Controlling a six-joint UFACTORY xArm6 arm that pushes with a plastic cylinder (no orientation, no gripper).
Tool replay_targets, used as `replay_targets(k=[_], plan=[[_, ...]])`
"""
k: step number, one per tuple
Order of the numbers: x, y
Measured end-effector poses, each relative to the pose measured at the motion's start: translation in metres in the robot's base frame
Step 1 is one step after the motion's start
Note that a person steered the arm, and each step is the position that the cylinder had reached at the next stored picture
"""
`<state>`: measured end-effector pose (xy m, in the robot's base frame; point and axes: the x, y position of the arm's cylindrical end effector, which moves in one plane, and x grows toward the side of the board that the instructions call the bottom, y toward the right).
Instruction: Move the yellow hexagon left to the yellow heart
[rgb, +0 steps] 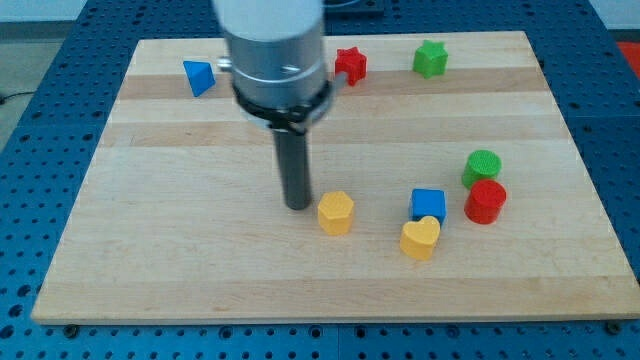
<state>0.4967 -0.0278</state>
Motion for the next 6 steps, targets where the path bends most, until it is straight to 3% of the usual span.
replay_targets(k=[1,2,5,6], plan=[[0.011,0.063],[0.011,0.076],[-0.008,0.021],[-0.031,-0.058]])
